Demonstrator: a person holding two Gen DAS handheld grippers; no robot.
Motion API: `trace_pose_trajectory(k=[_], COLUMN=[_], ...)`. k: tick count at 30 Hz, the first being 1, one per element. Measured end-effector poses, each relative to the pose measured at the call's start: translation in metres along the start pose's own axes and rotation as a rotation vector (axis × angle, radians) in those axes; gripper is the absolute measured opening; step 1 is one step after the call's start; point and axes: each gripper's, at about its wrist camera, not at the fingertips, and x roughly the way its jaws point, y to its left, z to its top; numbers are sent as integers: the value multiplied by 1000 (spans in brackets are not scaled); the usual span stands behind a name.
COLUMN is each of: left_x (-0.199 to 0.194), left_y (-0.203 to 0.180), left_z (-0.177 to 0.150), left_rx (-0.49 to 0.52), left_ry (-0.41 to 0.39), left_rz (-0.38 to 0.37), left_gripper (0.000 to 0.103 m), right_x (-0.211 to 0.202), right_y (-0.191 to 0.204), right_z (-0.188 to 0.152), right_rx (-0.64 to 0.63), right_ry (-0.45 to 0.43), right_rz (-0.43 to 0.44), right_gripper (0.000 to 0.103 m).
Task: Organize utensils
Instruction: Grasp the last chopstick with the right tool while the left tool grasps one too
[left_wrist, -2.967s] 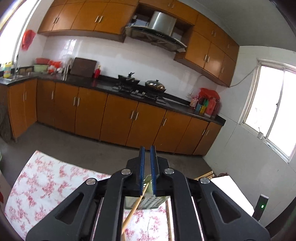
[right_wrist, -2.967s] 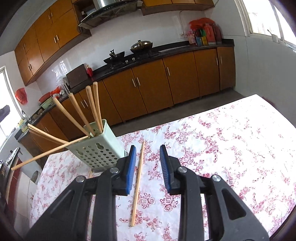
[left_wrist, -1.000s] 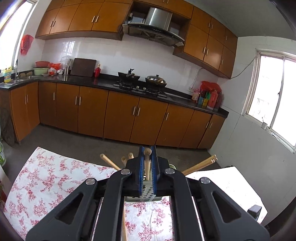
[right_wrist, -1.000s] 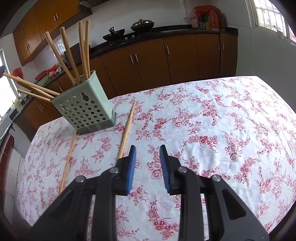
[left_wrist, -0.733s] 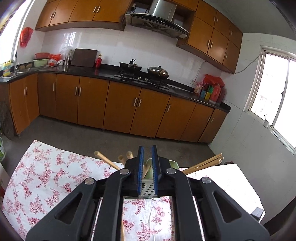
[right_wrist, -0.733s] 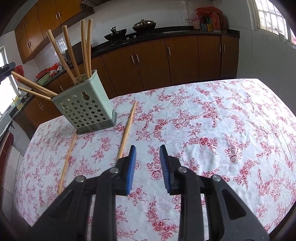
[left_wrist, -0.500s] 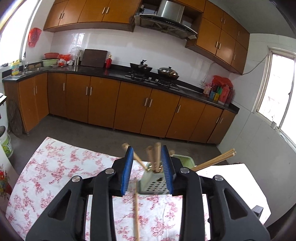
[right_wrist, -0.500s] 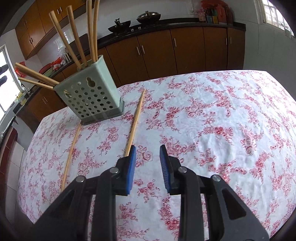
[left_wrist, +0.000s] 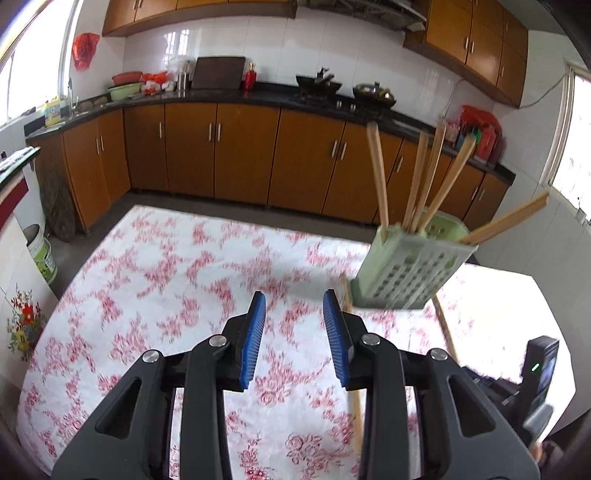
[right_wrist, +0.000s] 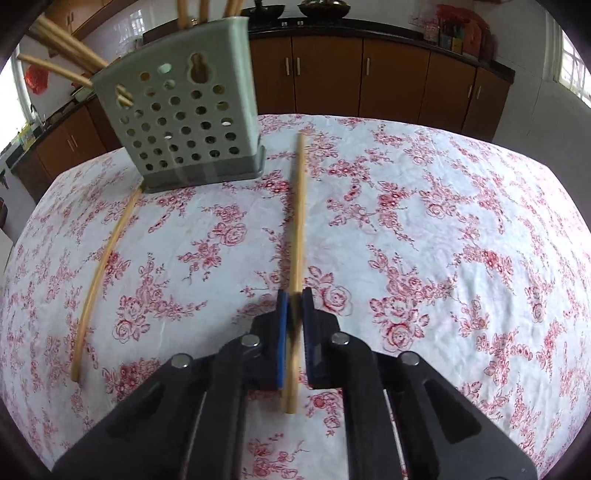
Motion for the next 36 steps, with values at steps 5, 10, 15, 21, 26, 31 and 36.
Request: trace_pose_trajectory(k=[5, 10, 15, 21, 26, 31, 36], left_x=[29, 54, 69, 84, 91, 99, 99], left_y=[-15, -40, -60, -64, -39, 4, 11], left_z=[-36, -64, -79, -92, -78, -60, -61], left_rx=[42, 84, 142, 186, 150, 97, 128], left_ry=[87, 165, 197, 207, 219, 214, 197], left_rz=[-30, -72, -53, 35, 74, 115, 93], left_gripper=[44, 44, 48, 29, 8, 8, 9], right_x=[-8, -14, -16, -18, -14, -12, -7], right_y=[-60, -75, -63, -52, -35, -26, -29], right_z=[-1, -4, -6, -7, -5, -3, 0], right_rx=[181, 183, 134, 116, 87, 49, 33], right_ry=[-22, -24, -31, -32, -28, -39, -48], right_rz=[-98, -109, -109, -80, -14, -29, -50], right_gripper=[8, 8, 9, 9, 9, 9, 9])
